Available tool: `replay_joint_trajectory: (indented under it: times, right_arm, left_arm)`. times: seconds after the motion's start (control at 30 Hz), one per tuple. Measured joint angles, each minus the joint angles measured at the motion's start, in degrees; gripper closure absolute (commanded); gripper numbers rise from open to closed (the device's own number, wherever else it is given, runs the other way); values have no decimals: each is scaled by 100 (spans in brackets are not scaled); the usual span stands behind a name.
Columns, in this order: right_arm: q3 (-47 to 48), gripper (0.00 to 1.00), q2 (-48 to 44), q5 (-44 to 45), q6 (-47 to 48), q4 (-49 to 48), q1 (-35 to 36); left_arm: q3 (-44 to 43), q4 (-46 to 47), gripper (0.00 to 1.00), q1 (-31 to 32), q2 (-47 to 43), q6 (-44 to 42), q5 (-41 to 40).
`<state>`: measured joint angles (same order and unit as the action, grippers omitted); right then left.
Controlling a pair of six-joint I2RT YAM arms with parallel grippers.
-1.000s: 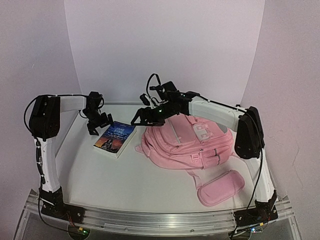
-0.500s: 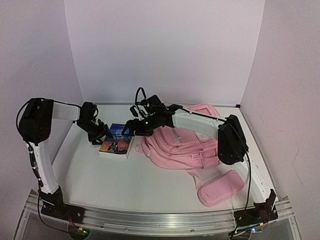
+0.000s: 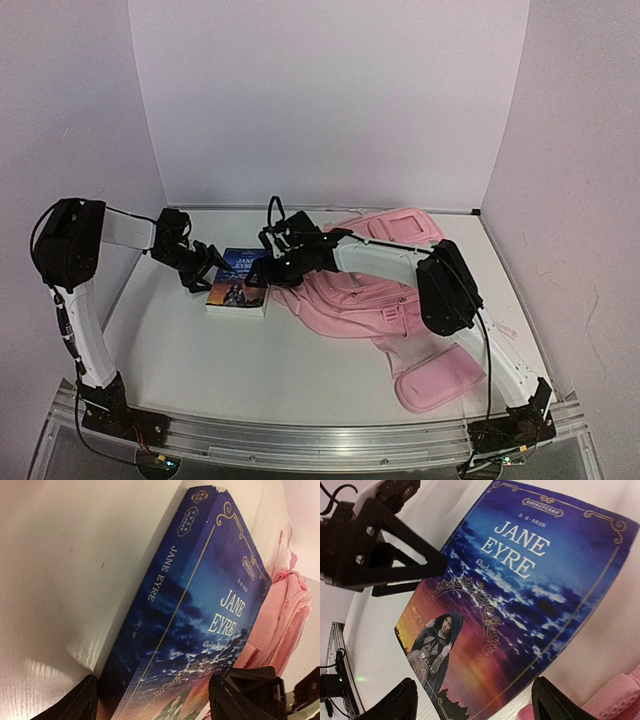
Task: Pack the student bag
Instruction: Pick up the book from the center of the board.
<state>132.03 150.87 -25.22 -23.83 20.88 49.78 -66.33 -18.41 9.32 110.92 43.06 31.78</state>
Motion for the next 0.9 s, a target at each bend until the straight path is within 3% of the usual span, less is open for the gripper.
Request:
replay_joint_trajectory:
  times: [0.33, 0.57, 0.73, 0.9]
  right_arm:
    - [130, 49, 200, 0, 98, 37, -74]
    - [135, 53, 203, -17, 200, 132, -223]
    - [128, 56, 202, 11, 288, 160, -296]
    - [29, 62, 166, 15, 366, 93, -312]
  left_arm:
    - [754, 1934, 49, -205, 49, 424, 665]
    - [1158, 2903, 55, -180, -98, 848, 1226]
    - [1467, 4145, 46, -176, -150, 1434, 1651]
    - [1506, 4757, 35, -164, 9, 1785, 1907]
